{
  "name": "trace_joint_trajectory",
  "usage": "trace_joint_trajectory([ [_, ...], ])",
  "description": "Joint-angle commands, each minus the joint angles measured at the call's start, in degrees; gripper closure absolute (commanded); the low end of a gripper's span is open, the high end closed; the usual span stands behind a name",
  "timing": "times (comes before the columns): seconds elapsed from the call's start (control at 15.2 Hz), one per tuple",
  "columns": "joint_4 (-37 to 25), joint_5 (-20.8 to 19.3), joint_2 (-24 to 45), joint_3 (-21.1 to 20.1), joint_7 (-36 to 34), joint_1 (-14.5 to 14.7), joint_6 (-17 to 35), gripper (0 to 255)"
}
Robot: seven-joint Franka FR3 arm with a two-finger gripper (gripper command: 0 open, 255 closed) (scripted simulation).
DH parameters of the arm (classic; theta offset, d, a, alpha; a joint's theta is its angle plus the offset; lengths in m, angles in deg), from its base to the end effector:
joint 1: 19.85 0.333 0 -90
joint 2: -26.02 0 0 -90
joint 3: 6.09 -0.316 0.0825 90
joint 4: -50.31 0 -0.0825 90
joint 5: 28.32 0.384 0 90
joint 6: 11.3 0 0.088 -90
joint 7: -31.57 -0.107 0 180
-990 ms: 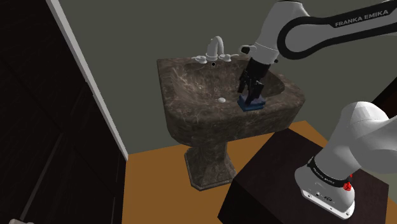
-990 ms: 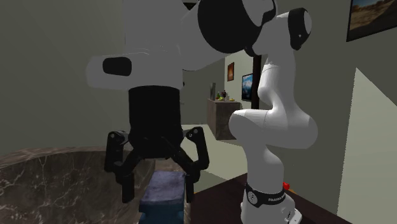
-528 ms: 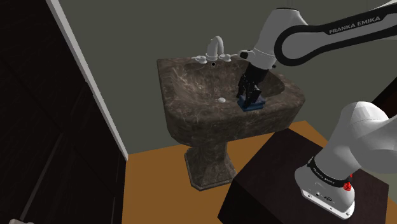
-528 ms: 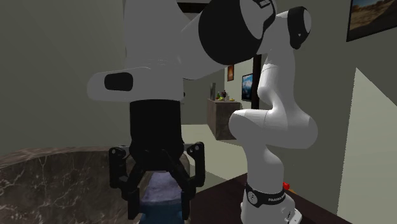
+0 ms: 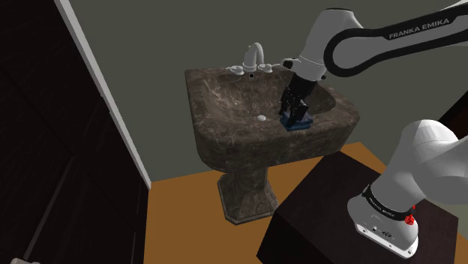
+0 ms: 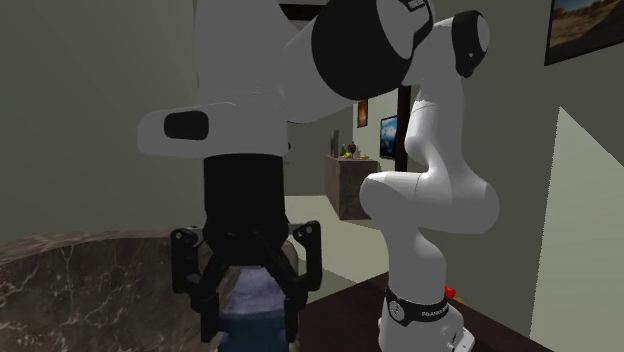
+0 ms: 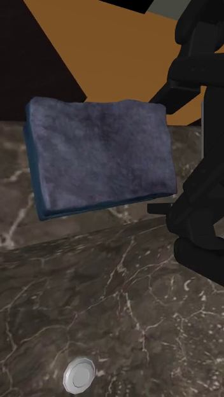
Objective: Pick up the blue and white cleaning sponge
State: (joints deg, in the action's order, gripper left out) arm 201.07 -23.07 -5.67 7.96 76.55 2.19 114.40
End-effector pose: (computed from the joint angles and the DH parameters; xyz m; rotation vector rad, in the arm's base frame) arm 0.3769 0.0573 0.4293 -2.6694 -1.2953 -0.2322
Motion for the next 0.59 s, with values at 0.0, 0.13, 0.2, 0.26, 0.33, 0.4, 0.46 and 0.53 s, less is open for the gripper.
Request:
trace_joint_trajectory([
  [0.0, -0.8, -0.1, -0.4, -0.2, -0.3, 0.0, -1.3, 255],
  [0.13, -2.0, -0.2, -1.0, -0.4, -0.7, -0.1, -3.0, 255],
  [0.2, -2.6, -0.3, -1.3, -0.5, -0.9, -0.2, -3.9, 255],
  [0.26, -3.2, -0.4, -1.6, -0.6, -1.1, -0.2, -4.7, 255],
  [0.33, -3.8, -0.4, -1.8, -0.7, -1.2, -0.2, -5.5, 255],
  [0.4, -4.4, -0.4, -2.0, -0.8, -1.4, -0.2, -6.4, 255],
  [0.46, -5.0, -0.5, -2.2, -0.8, -1.6, -0.2, -7.2, 255],
  [0.53, -5.7, -0.5, -2.4, -0.9, -1.7, -0.3, -8.0, 255],
])
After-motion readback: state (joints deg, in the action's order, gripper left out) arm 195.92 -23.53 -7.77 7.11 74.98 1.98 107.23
